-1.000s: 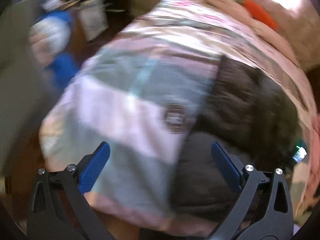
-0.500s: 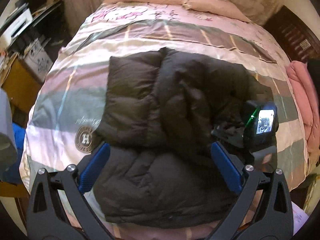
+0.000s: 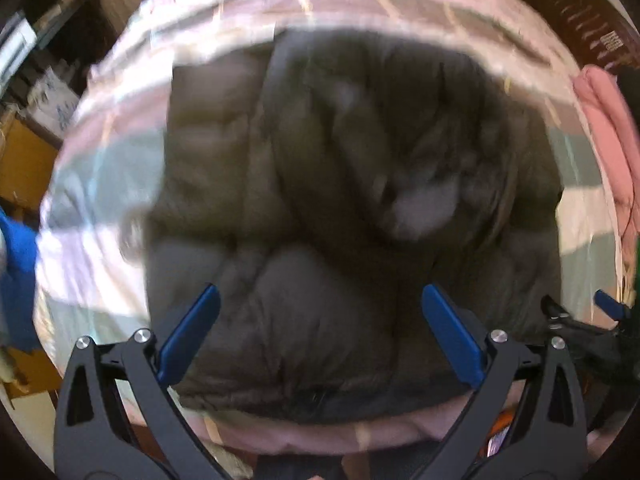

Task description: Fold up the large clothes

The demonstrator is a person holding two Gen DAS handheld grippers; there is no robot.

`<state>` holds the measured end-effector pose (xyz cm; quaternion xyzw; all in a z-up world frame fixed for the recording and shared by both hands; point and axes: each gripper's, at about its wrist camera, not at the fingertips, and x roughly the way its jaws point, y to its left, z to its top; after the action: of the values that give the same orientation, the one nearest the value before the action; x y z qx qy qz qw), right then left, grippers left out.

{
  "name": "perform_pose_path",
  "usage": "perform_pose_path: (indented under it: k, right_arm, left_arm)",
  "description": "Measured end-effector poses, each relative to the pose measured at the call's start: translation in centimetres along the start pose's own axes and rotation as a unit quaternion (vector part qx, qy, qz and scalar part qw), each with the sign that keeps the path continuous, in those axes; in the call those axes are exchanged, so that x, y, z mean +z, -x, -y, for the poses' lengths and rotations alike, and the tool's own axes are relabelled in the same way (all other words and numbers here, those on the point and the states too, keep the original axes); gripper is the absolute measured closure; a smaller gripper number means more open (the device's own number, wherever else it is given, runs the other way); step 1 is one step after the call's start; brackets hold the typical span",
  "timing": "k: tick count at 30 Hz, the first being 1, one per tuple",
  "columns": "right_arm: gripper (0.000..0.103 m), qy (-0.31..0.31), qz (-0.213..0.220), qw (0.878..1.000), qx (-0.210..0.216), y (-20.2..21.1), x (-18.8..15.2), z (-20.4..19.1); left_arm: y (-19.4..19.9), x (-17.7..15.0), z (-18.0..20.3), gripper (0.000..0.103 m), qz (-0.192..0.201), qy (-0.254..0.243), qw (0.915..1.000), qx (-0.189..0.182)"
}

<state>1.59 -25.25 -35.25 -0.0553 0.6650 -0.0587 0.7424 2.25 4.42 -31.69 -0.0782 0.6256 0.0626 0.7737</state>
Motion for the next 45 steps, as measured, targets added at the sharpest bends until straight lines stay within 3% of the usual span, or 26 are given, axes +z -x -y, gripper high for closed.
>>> perform_pose_path:
  k: [3, 7, 8, 10, 13, 15, 20, 23, 27, 29, 30, 31, 32, 33, 34, 36, 39, 42, 44, 45]
  right_arm:
    - [0.001, -0.007, -0.043, 0.999, 0.031, -3.3, -2.3, 2.9]
    - [0.001, -0.022, -0.058, 0.997, 0.041, -6.2, -3.0, 5.9]
    - [0.001, -0.044, -0.060, 0.995, 0.069, -6.9, -2.7, 7.0]
    - [0.001, -0.077, -0.039, 0.990, 0.110, -7.7, -2.6, 8.9]
    - [0.001, -0.101, 0.000, 0.987, 0.126, -8.9, -2.0, 10.9]
    - [0.001, -0.117, 0.000, 0.983, 0.142, -10.1, -1.7, 12.0]
    - [0.001, -0.147, -0.066, 0.958, 0.235, -14.1, -0.6, 12.8]
    - [0.001, -0.136, -0.102, 0.960, 0.224, -15.1, 1.1, 12.3]
    - [0.001, -0.130, -0.146, 0.967, 0.165, -15.8, 3.7, 10.3]
    - [0.001, -0.157, -0.131, 0.967, 0.152, -15.5, 4.3, 9.8]
    - [0.005, -0.153, -0.123, 0.970, 0.144, -14.8, 4.3, 9.1]
    - [0.035, -0.125, -0.105, 0.975, 0.150, -13.7, 4.5, 8.3]
    - [0.053, -0.098, -0.092, 0.978, 0.158, -12.8, 4.6, 7.6]
    - [0.083, -0.078, -0.080, 0.974, 0.196, -11.4, 4.7, 7.0]
    - [0.090, -0.085, -0.079, 0.966, 0.231, -10.3, 4.8, 7.0]
    - [0.093, -0.107, -0.079, 0.949, 0.285, -8.8, 5.6, 7.6]
    - [0.095, -0.136, -0.036, 0.911, 0.387, -5.4, 8.3, 9.2]
    - [0.095, -0.144, 0.024, 0.884, 0.444, -1.3, 11.9, 9.8]
    - [0.095, -0.149, 0.065, 0.864, 0.476, 1.4, 15.3, 9.8]
    - [0.095, -0.146, 0.079, 0.858, 0.486, 2.4, 15.2, 9.5]
  left_arm:
    - [-4.2, -3.6, -2.9, 0.002, -0.062, 0.017, 0.9979, 0.002]
    - [-7.8, -6.9, -6.0, 0.002, -0.094, 0.026, 0.9942, 0.045]
    - [-8.3, -7.5, -7.1, 0.002, -0.099, 0.039, 0.9930, 0.050]
    - [-9.0, -8.1, -9.0, 0.002, -0.100, 0.067, 0.9918, 0.043]
    - [-10.2, -8.8, -11.6, 0.002, -0.108, 0.108, 0.9878, 0.032]
    - [-10.5, -8.9, -12.5, 0.002, -0.104, 0.115, 0.9874, 0.028]
    - [-12.1, -9.1, -12.7, 0.002, -0.120, 0.114, 0.9863, 0.011]
    - [-12.6, -9.1, -13.0, 0.004, -0.117, 0.124, 0.9853, -0.001]
    - [-12.5, -9.4, -13.1, 0.026, -0.111, 0.125, 0.9859, -0.010]
    - [-12.1, -9.1, -12.7, 0.044, -0.110, 0.121, 0.9865, -0.017]
    - [-11.7, -8.9, -12.5, 0.063, -0.108, 0.119, 0.9867, -0.025]
    - [-11.1, -8.7, -12.4, 0.079, -0.105, 0.119, 0.9865, -0.041]
    - [-10.4, -8.6, -12.4, 0.084, -0.101, 0.120, 0.9859, -0.059]
    - [-9.9, -8.5, -12.5, 0.089, -0.100, 0.122, 0.9851, -0.069]
    - [-9.3, -8.3, -12.7, 0.091, -0.099, 0.126, 0.9838, -0.080]
    - [-7.7, -7.6, -13.6, 0.092, -0.091, 0.147, 0.9772, -0.124]
    - [-3.7, -5.9, -14.5, 0.092, -0.050, 0.157, 0.9656, -0.201]
    - [0.1, -3.4, -14.7, 0.092, -0.010, 0.146, 0.9611, -0.234]
    - [2.7, -1.1, -15.3, 0.092, 0.027, 0.152, 0.9511, -0.267]
    - [3.6, -0.6, -15.5, 0.092, 0.046, 0.153, 0.9467, -0.280]
